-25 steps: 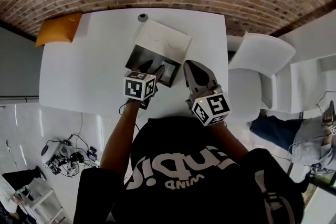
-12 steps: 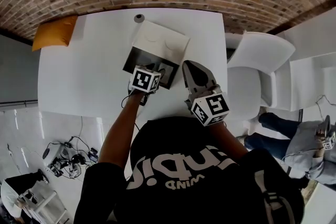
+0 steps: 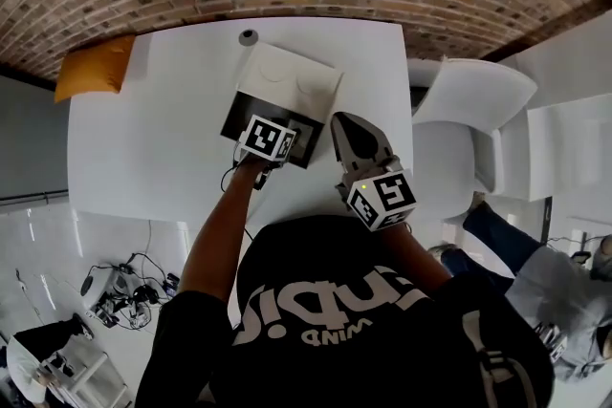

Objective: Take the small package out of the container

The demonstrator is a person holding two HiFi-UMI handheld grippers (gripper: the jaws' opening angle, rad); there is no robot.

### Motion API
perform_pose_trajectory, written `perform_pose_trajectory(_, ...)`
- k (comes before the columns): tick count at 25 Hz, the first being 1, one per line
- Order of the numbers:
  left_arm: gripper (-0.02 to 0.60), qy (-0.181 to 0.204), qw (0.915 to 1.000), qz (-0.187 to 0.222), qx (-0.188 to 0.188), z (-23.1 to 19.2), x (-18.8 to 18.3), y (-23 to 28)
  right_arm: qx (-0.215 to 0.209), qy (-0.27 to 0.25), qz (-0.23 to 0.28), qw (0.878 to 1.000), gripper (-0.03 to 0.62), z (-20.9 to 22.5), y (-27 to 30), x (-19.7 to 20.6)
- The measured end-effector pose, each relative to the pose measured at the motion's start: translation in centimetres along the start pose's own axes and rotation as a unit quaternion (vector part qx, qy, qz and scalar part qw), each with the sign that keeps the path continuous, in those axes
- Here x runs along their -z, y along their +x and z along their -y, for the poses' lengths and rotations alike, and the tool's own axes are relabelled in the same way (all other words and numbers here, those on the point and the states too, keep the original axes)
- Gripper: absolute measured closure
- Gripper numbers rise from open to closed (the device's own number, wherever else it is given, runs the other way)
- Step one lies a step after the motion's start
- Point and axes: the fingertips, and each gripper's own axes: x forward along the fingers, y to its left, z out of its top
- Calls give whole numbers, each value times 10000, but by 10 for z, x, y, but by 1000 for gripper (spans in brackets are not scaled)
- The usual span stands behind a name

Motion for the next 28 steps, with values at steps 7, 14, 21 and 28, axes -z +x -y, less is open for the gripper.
perform_pose_trajectory(7,376,152,9976,-672,59,0,8,12,75,34,-10,10000,595,11,5,-2)
perform_pose_trajectory(14,378,323,9932,-1106,-157,-1,18,21,55,48,-48,10000,595,15,10,1)
perform_pose_trajectory(21,412,590,9856,-1562,-259,1,34,33,-12,24,-37,10000,595,18,16,-3)
perform_pose_trajectory(28,459,559,9854,-1606,-115,-2,35,33,19,66,-44,10000,595,23,15,0)
